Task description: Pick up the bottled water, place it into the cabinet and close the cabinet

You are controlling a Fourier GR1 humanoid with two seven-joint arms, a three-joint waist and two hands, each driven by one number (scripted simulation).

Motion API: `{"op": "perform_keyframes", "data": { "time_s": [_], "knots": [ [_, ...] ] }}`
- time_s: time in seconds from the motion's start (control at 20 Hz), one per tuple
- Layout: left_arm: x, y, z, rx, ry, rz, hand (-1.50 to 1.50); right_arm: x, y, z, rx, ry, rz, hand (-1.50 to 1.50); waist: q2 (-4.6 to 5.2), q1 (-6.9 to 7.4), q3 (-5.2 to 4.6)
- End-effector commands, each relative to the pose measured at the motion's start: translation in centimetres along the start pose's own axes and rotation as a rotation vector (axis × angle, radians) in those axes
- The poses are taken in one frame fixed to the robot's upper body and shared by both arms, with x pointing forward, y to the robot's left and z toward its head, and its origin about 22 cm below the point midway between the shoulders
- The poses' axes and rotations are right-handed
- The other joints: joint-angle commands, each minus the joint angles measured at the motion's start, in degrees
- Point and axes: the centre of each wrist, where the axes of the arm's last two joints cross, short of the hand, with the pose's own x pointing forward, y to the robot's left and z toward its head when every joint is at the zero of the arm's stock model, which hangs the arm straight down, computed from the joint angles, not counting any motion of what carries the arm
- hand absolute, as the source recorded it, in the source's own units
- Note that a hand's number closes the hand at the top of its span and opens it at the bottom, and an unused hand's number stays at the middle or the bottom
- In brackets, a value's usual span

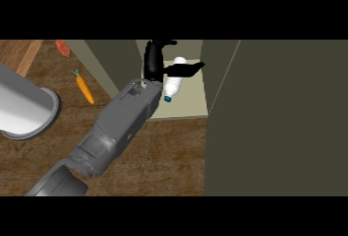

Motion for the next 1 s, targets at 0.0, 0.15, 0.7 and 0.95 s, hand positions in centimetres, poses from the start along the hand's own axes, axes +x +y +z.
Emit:
{"op": "perform_keyframes", "data": {
  "time_s": [0.0, 0.15, 0.7, 0.95],
  "knots": [
    [-0.5, 0.5, -0.5, -0.008, 0.016, -0.040, -1.50, 1.4, 1.1, -1.0, -0.009, -0.065, -0.029, -1.50, -0.03, 0.50, -0.01],
    [-0.8, 1.1, -0.6, -0.015, 0.022, 0.007, -1.50, 0.9, 0.7, -1.0, -0.011, -0.050, -0.019, -1.50, -0.26, 1.07, -0.01],
    [1.1, 0.3, -1.0, -0.106, -0.090, 0.287, -1.50, 2.2, 1.0, -1.5, -0.009, -0.073, 0.009, -1.50, -0.55, 1.78, -0.06],
    [1.0, 0.1, 0.1, -0.175, -0.069, 0.339, -1.50, 2.6, 1.0, -1.1, -0.016, -0.045, 0.005, -1.50, -1.14, 2.75, -0.02]
  ]
}}
